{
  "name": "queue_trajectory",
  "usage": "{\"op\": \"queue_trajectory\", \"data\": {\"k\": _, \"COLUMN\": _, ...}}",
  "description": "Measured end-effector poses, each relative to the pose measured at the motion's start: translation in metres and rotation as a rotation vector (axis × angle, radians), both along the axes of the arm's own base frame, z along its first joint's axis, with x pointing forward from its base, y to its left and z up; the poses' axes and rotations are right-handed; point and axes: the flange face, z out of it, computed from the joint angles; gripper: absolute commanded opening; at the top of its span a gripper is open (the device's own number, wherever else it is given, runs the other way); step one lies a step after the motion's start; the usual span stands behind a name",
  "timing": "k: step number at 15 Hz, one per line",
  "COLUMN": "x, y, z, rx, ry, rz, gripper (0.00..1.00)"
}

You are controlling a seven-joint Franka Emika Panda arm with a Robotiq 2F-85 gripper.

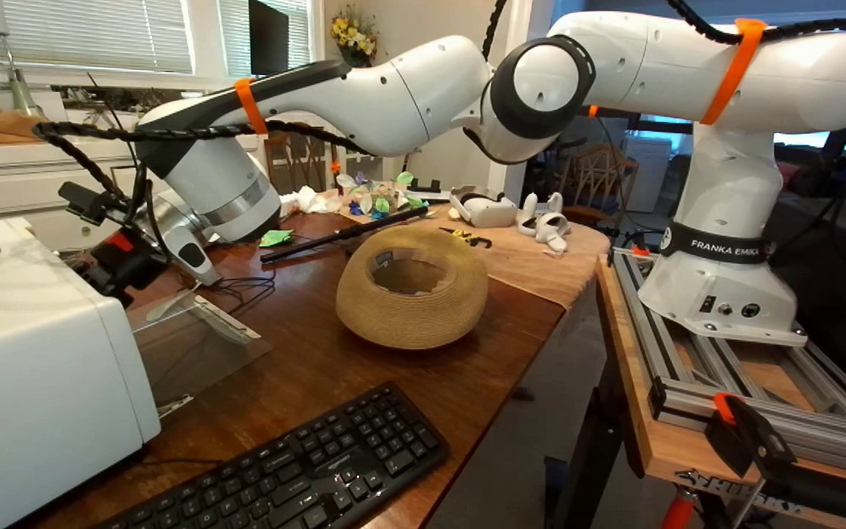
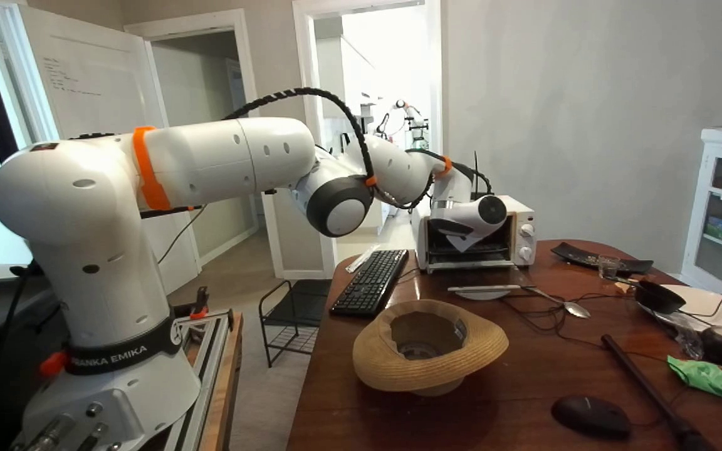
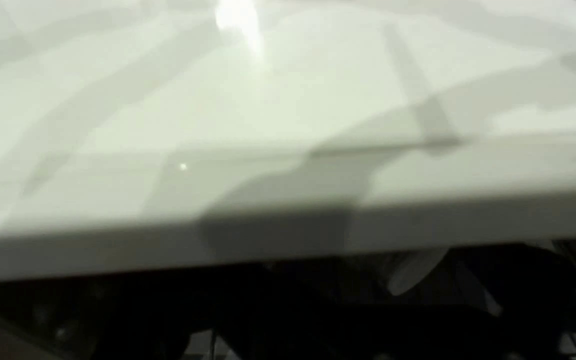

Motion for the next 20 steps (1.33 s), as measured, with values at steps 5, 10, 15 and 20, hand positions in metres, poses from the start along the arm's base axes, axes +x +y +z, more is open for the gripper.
{"op": "queue_trajectory", "data": {"k": 5, "x": -0.003, "y": 0.008, "z": 0.000, "rx": -0.051, "ry": -0.141, "rz": -0.025, "gripper": 1.00}}
{"op": "queue_trajectory", "data": {"k": 10, "x": -0.014, "y": 0.020, "z": -0.010, "rx": -0.106, "ry": -0.221, "rz": -0.027, "gripper": 1.00}}
{"op": "queue_trajectory", "data": {"k": 15, "x": -0.022, "y": 0.024, "z": -0.023, "rx": -0.154, "ry": -0.215, "rz": -0.027, "gripper": 0.74}}
{"op": "queue_trajectory", "data": {"k": 20, "x": -0.022, "y": 0.019, "z": -0.028, "rx": -0.171, "ry": -0.197, "rz": -0.034, "gripper": 0.41}}
